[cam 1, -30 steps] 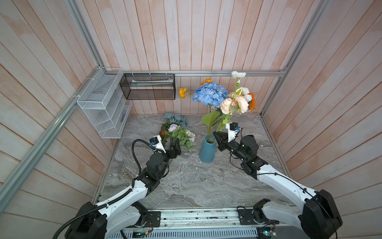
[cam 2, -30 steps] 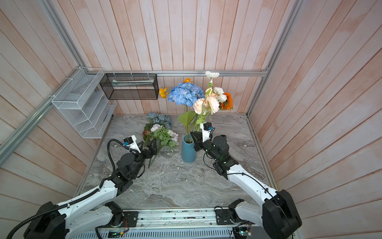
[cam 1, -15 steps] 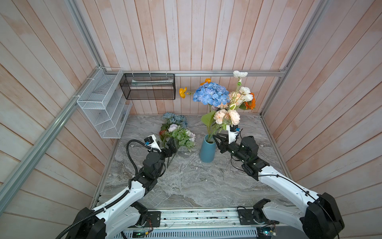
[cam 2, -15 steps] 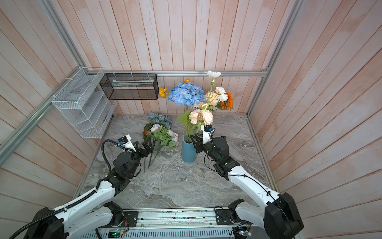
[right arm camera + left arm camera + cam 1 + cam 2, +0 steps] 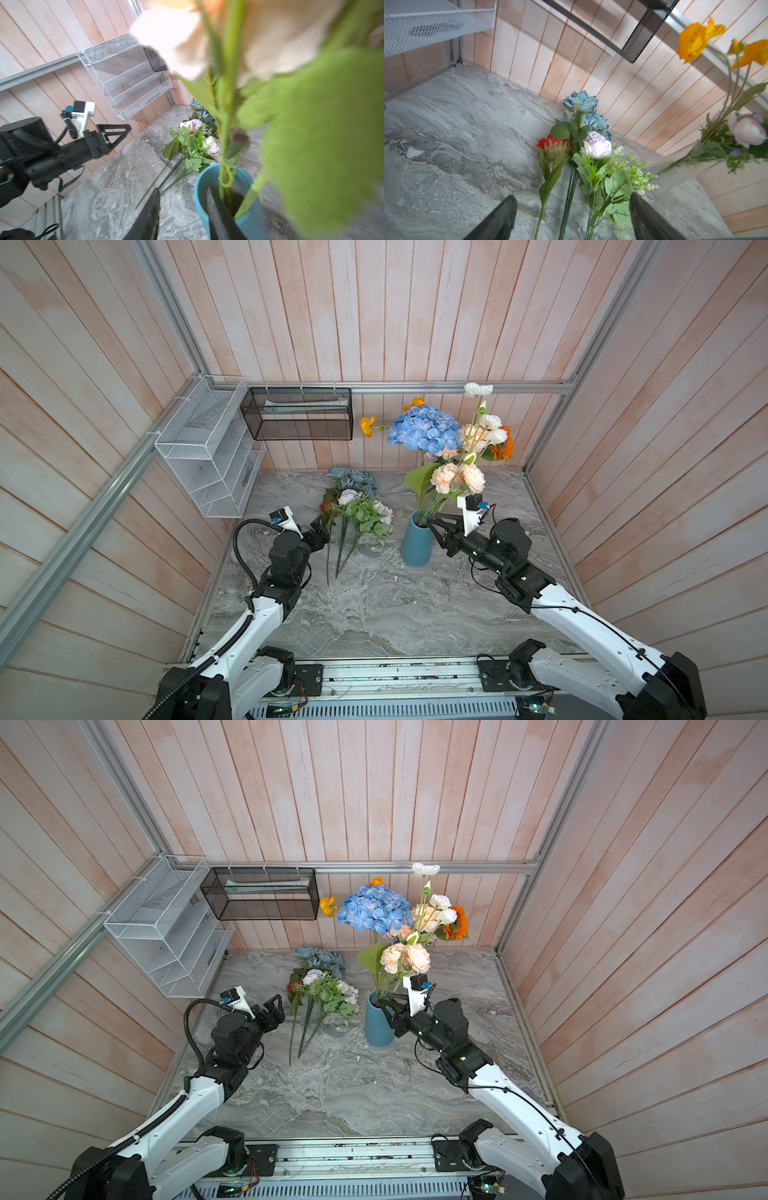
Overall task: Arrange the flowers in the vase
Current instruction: 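Open the right gripper at the vase while the left reaches into the flower pile, then grasp the red gerbera stem with the left gripper and lift it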
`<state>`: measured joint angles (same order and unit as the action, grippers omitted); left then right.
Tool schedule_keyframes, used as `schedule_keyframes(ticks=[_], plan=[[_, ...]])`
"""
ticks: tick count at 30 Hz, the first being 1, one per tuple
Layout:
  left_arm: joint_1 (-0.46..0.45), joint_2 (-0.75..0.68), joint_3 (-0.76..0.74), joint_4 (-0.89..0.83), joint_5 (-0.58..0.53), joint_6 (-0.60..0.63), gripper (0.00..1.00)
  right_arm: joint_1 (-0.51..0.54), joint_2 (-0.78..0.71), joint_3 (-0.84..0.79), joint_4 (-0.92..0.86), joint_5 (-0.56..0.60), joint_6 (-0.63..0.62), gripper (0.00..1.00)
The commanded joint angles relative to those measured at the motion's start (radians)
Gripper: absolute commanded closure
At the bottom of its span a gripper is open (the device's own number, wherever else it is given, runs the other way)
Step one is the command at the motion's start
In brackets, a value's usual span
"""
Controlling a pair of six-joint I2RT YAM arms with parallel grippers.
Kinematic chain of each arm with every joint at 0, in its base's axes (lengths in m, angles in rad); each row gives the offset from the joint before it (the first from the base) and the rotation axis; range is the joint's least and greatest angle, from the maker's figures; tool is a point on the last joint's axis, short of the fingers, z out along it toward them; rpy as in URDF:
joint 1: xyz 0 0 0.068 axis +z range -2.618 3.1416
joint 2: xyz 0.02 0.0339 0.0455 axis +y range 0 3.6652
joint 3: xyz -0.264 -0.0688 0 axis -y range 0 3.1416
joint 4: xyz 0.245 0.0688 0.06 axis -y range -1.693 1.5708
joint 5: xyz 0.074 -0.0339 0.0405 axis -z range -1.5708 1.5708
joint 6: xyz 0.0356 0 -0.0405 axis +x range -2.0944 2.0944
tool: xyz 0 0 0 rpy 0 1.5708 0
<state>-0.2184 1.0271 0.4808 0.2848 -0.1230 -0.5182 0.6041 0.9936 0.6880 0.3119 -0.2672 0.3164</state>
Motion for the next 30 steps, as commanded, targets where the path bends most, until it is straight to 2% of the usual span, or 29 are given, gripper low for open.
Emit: schedule_keyframes(ticks=[1,3,7,9,12,15,21,25,30], plan=[[0.011,0.032,0.011,-0.066,0.092,0.003,0.22,0.055,-0.005,-0.006,0.049,0.005,0.006,0.58],[0.012,0.062,0.019,-0.095,0.098,0.005,0.27,0.079,0.015,-0.016,0.092,0.017,0.010,0.54],[0.014,0.143,0.055,-0.164,0.097,0.022,0.29,0.113,0.087,-0.005,0.162,0.007,0.022,0.43],[0.013,0.188,0.073,-0.185,0.097,0.029,0.30,0.127,0.124,0.011,0.186,0.002,0.017,0.35],[0.014,0.268,0.105,-0.216,0.098,0.037,0.32,0.142,0.173,0.035,0.218,0.010,0.006,0.16],[0.014,0.344,0.133,-0.232,0.095,0.041,0.33,0.150,0.217,0.058,0.247,0.021,0.000,0.06],[0.013,0.461,0.188,-0.254,0.103,0.053,0.40,0.152,0.270,0.097,0.256,0.044,-0.022,0.03],[0.014,0.529,0.223,-0.273,0.087,0.061,0.41,0.152,0.278,0.105,0.253,0.059,-0.035,0.03],[0.012,0.619,0.288,-0.304,0.087,0.067,0.48,0.152,0.277,0.108,0.254,0.065,-0.045,0.03]])
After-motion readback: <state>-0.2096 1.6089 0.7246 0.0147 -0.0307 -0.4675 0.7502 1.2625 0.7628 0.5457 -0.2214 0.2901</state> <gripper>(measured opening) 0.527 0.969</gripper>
